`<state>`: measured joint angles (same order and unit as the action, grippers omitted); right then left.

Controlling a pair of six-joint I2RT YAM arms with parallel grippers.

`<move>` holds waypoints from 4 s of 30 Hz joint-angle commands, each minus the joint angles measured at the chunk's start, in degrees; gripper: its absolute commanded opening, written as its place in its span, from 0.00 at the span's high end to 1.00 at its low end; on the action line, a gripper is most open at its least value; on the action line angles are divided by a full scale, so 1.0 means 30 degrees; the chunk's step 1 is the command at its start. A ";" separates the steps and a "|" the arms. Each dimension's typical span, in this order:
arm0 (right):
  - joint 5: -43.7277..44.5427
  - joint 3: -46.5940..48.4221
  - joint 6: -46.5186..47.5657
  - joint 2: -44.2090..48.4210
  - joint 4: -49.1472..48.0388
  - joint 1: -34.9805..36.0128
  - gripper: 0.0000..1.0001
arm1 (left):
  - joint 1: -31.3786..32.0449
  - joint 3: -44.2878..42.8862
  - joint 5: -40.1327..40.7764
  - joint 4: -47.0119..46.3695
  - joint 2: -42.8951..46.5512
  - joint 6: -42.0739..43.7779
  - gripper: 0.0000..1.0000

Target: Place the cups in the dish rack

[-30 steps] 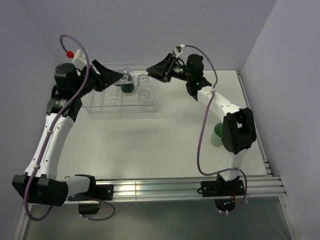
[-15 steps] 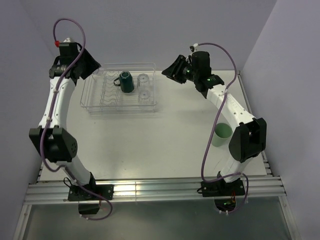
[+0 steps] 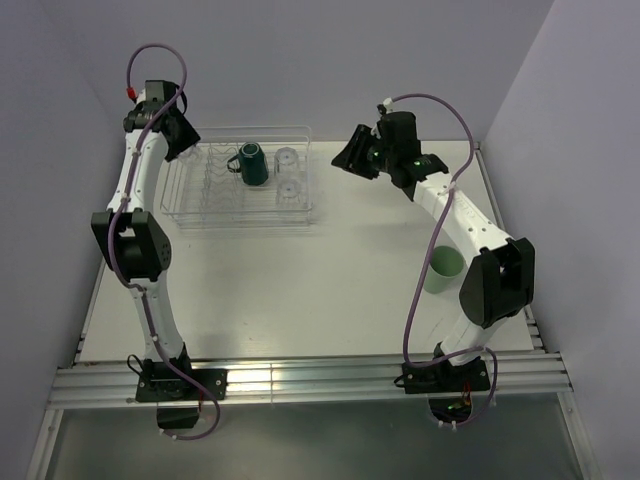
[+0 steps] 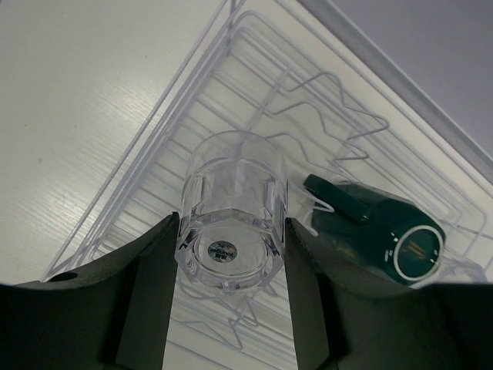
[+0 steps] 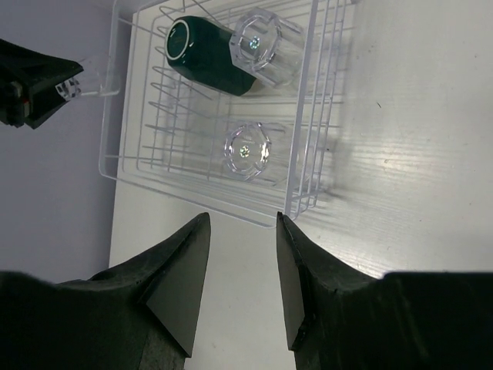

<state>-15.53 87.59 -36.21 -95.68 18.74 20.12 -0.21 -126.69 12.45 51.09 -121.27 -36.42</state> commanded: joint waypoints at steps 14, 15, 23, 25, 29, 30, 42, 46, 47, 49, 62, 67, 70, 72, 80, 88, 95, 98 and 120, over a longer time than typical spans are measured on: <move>0.0577 0.0421 0.0907 0.0546 0.0257 0.0793 0.53 | -0.0722 0.1010 0.0568 -0.0799 -0.1615 0.0511 1.00; 0.0606 0.0451 0.0907 0.0545 0.0314 0.0823 0.53 | -0.0722 0.1098 0.0452 -0.0858 -0.1675 0.0482 1.00; 0.0635 0.0452 0.0965 0.0369 0.0257 0.0911 0.53 | -0.0722 0.1157 0.0275 -0.0888 -0.2611 0.0423 1.00; 0.0577 0.0422 0.0965 0.0340 0.0256 0.0940 0.54 | -0.0722 0.1186 0.0187 -0.0946 -0.2729 0.0393 1.00; 0.0577 0.0393 0.0994 0.0253 0.0198 0.0911 0.54 | -0.0722 0.1186 0.0069 -0.0946 -0.3110 0.0393 1.00; 0.0519 0.0422 0.0965 0.0252 0.0198 0.0940 0.54 | -0.0722 0.1215 0.0070 -0.0946 -0.3140 0.0364 1.00; 0.0577 0.0275 0.0994 0.0164 0.0169 0.0911 0.54 | -0.0722 0.1275 -0.0106 -0.0888 -0.3726 0.0189 0.89; 0.0577 0.0363 0.0965 0.0077 0.0169 0.0940 0.54 | -0.0722 0.1391 -0.0077 -0.0975 -0.3755 0.0130 0.70; 0.0577 0.0363 0.0965 0.0048 0.0198 0.0940 0.54 | -0.0722 0.1420 -0.0077 -0.0976 -0.3726 0.0159 0.60; 0.0606 0.0363 0.0965 0.0047 0.0198 0.0940 0.54 | -0.0722 0.1450 -0.0048 -0.0976 -0.3697 0.0130 0.52; 0.0723 0.0539 0.1082 -0.0099 0.0344 0.1028 0.54 | -0.0722 0.1801 -0.0018 -0.1385 -0.3258 0.0130 0.25; 0.0841 0.0656 0.1141 -0.0070 0.0432 0.1087 0.54 | -0.0722 0.1860 -0.0077 -0.1532 -0.2732 0.0188 0.24; 0.0841 0.0715 0.1141 -0.0070 0.0520 0.1116 0.54 | -0.0722 0.1773 0.0011 -0.1562 -0.2555 0.0247 0.24; 0.0899 0.0744 0.1141 -0.0041 0.0491 0.1145 0.54 | -0.0722 0.1685 0.0040 -0.1532 -0.2583 0.0247 0.25; 0.0958 0.0861 0.1229 -0.0128 0.0607 0.1204 0.54 | -0.0722 0.1509 0.0040 -0.1825 -0.2466 0.0159 0.25; 0.1045 0.1154 0.1316 -0.0363 0.0754 0.1379 0.54 | -0.0722 0.1011 0.0069 -0.1825 -0.2583 0.0247 0.25; 0.1075 0.1272 0.1346 -0.0509 0.0842 0.1379 0.54 | -0.0751 0.0894 -0.0077 -0.1942 -0.2730 0.0188 0.25; 0.1075 0.1330 0.1375 -0.0539 0.0813 0.1379 0.54 | -0.0751 0.0777 -0.0077 -0.2030 -0.2788 0.0188 0.26; 0.1192 0.1095 0.1434 -0.0627 0.0755 0.1409 0.55 | -0.0810 0.1040 -0.0253 -0.2324 -0.2906 0.0101 0.27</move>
<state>-12.95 88.99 -33.08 -97.12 21.91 23.88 -2.35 -122.19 11.88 45.43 -132.16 -35.81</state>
